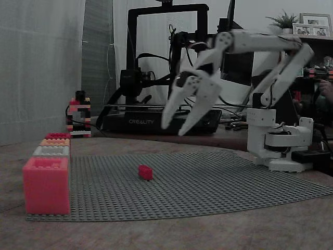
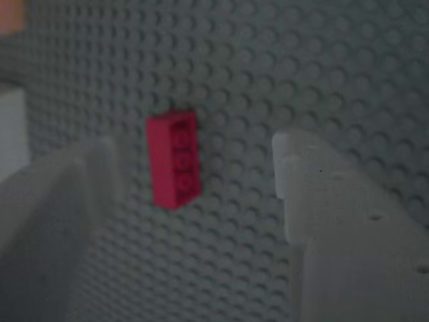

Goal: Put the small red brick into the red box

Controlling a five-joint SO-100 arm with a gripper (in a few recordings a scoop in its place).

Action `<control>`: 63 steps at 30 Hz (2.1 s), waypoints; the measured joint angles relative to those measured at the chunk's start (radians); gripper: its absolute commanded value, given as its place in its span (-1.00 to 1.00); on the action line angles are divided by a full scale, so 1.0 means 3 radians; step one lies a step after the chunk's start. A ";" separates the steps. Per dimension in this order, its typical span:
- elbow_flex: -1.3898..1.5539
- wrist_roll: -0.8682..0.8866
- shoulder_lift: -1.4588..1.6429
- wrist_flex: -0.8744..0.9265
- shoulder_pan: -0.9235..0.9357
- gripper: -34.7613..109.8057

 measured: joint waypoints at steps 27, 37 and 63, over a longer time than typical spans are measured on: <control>-0.1416 0.0245 -0.2245 -0.0261 -0.0603 -0.20; -0.1493 0.0307 -0.2449 -0.0353 -0.0614 -0.49; -0.2659 0.0941 -0.2521 -0.1478 0.0787 -0.52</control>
